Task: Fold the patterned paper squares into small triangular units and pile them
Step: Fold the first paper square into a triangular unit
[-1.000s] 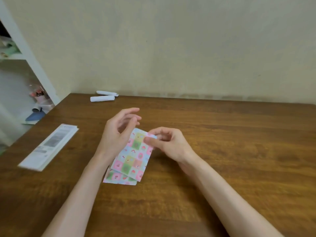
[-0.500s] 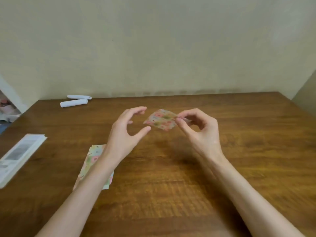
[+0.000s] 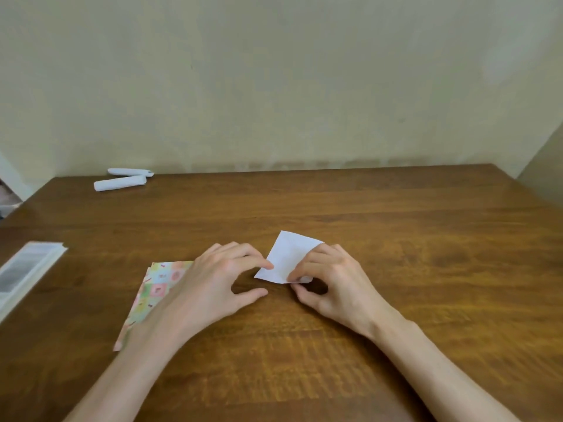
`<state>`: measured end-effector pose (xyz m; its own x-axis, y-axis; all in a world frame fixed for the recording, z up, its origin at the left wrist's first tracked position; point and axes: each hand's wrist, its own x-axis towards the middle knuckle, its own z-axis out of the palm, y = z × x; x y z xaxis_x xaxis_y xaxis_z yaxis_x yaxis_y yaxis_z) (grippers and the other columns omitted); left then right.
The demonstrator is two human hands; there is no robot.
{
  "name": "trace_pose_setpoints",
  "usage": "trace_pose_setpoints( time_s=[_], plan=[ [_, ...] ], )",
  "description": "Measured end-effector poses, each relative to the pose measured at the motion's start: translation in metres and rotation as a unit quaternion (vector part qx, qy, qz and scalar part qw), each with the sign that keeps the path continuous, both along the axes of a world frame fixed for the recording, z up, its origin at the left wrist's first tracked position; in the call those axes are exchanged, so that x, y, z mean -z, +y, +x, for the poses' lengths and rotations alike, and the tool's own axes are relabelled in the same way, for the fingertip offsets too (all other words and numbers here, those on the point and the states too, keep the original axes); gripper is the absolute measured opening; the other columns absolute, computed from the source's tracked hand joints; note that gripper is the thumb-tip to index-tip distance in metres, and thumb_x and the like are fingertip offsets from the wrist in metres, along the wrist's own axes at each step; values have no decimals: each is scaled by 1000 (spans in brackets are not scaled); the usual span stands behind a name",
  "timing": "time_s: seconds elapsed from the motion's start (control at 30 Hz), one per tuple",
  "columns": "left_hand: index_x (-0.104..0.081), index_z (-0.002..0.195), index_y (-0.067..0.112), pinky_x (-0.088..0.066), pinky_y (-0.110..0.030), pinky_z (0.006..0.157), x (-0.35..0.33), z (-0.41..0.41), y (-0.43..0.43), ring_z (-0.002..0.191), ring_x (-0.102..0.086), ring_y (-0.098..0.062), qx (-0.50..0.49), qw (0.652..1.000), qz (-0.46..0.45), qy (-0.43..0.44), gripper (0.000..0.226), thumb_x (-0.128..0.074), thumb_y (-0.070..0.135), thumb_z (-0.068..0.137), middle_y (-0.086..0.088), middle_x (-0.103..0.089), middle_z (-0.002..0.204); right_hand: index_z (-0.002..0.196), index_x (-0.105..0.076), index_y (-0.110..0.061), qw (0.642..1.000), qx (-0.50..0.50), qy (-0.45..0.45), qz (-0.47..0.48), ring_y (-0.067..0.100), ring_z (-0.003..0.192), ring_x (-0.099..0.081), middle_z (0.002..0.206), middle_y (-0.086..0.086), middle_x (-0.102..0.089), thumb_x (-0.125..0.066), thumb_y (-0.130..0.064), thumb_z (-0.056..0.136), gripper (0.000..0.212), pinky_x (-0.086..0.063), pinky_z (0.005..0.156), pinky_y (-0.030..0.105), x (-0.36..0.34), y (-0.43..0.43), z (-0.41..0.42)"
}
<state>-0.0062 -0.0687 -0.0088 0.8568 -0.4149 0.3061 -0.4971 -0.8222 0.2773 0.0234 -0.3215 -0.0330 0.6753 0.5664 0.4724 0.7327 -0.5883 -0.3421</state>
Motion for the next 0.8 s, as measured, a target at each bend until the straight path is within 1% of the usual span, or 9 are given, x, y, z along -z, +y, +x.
trace_pose_setpoints(
  time_s=[0.17,0.23,0.3,0.37,0.47,0.53,0.6,0.7,0.8],
  plan=[
    [-77,109,36,-48,-31,84,8,1,-3,98,-61,-1,9,1000,-18,-4,25,-72,48,87,24,-67,107,94,-77,-31,998,-21,43,39,3,100,-63,101,-20,-70,-77,-30,87,7,-46,92,24,-1,2,-4],
    [-78,103,38,-46,-31,81,12,2,-4,93,-61,-1,15,1000,-17,1,15,-70,43,91,24,-67,103,98,-76,-32,997,-30,66,36,2,103,-63,103,-20,-71,-77,-32,88,10,-46,97,26,-1,2,-4],
    [-78,101,39,-45,-31,82,13,2,-5,91,-62,-1,15,1000,-14,7,11,-71,38,93,24,-67,102,103,-75,-33,996,-23,79,18,0,108,-60,106,-21,-71,-77,-40,87,18,-45,98,29,-1,0,-2],
    [-79,100,38,-46,-31,84,12,2,-5,92,-63,-1,6,1000,-19,13,10,-71,36,93,24,-68,101,107,-76,-34,996,-6,86,7,2,108,-56,107,-22,-69,-75,-48,86,25,-45,97,30,-1,-2,0],
    [-79,97,37,-47,-34,88,11,1,-6,93,-63,-1,-7,999,-36,19,7,-74,36,92,24,-69,100,103,-76,-34,994,6,104,13,8,100,-57,104,-22,-66,-67,-52,90,24,-47,92,34,0,-5,3],
    [-79,98,37,-46,-34,89,11,0,-7,94,-61,-1,-21,999,-42,25,11,-71,43,92,25,-67,100,97,-75,-32,992,5,125,28,10,97,-58,100,-21,-65,-65,-51,94,21,-48,89,35,2,-5,3],
    [-78,100,39,-45,-32,89,11,0,-8,93,-59,0,-42,997,-51,40,22,-65,53,90,26,-64,98,91,-74,-30,989,8,142,42,12,94,-57,96,-19,-65,-67,-48,96,21,-49,85,34,3,-5,4],
    [-78,95,39,-45,-32,89,12,1,-8,85,-60,-4,-57,994,-72,55,19,-67,53,91,24,-64,93,83,-69,-35,984,3,169,52,14,95,-58,95,-18,-64,-67,-46,97,18,-48,83,29,-1,-7,5],
    [-79,95,37,-45,-33,91,11,2,-8,84,-61,-7,-68,992,-77,67,15,-71,49,91,22,-65,93,81,-64,-48,980,-4,191,55,11,97,-59,95,-18,-62,-66,-46,98,17,-41,81,16,-5,-8,4]
  ],
)
